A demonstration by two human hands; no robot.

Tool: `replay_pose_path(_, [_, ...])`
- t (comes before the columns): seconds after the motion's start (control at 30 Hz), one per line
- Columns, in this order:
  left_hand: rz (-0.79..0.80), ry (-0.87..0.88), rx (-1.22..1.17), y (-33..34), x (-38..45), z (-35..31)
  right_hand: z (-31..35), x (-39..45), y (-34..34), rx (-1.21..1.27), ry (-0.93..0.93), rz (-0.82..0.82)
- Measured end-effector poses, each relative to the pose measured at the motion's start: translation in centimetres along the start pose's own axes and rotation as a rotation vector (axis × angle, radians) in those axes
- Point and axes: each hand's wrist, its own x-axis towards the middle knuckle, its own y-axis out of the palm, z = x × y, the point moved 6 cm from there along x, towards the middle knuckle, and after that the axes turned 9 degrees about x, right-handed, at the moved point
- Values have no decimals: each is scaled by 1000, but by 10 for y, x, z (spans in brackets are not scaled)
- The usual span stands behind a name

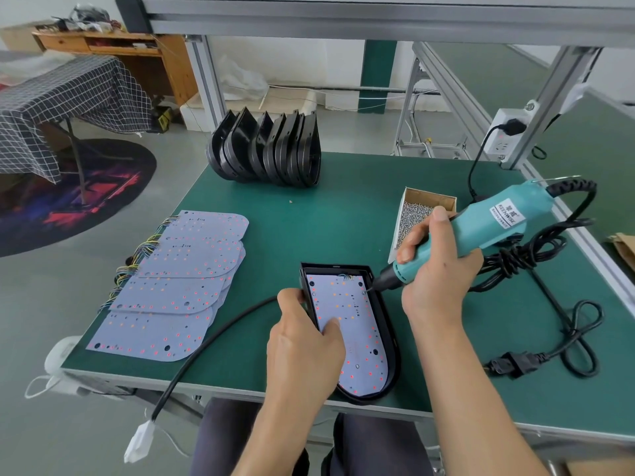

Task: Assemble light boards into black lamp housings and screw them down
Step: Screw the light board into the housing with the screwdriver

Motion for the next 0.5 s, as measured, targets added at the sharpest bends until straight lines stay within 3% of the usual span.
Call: replay_pose_path(0.5, [-2, -9, -25, -1, -1, -2, -1, -1, 3, -33, -12, 25])
